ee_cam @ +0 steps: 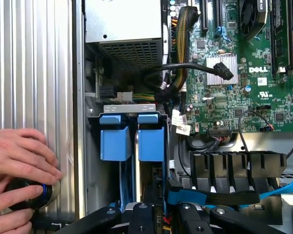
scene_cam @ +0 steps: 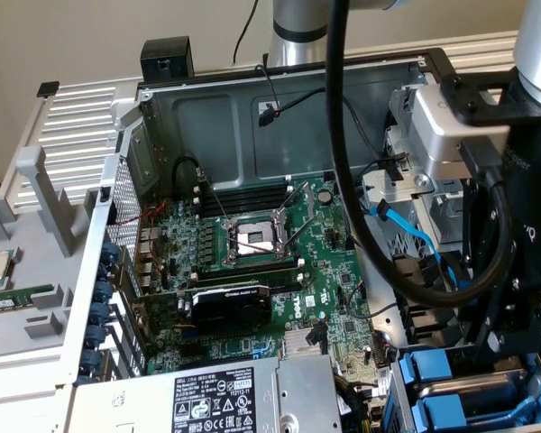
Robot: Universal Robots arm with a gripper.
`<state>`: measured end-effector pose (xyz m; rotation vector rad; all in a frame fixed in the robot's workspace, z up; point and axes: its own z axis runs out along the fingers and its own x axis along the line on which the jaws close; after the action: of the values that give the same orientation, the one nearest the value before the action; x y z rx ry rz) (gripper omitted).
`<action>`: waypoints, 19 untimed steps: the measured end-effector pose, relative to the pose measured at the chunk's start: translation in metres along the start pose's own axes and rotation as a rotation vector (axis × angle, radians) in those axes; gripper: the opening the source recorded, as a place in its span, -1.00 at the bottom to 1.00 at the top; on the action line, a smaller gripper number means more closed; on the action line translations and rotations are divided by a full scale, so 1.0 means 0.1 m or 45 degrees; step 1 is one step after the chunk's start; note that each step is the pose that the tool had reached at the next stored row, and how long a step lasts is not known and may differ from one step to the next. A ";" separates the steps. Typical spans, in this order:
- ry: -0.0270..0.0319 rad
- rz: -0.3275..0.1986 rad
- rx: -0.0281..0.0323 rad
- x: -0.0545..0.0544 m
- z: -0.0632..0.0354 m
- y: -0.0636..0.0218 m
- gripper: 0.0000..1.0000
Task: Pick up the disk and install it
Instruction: 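Insert the first disk wire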
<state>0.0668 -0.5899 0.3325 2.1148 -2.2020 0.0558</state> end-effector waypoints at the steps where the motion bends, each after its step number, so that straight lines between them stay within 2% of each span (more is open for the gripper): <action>1: 0.0001 0.000 0.0000 0.00 0.000 0.000 -0.50; 10: 0.0001 0.000 0.0000 0.00 -0.005 0.000 -0.47; 11: -0.0002 0.000 0.0000 0.00 -0.005 0.000 -0.34; 13: 0.0006 0.000 -0.0001 0.00 -0.017 0.001 -0.34; 19: 0.0000 0.000 -0.0001 0.02 -0.176 0.006 -0.34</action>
<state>0.0668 -0.5899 0.3502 2.1144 -2.2024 0.0558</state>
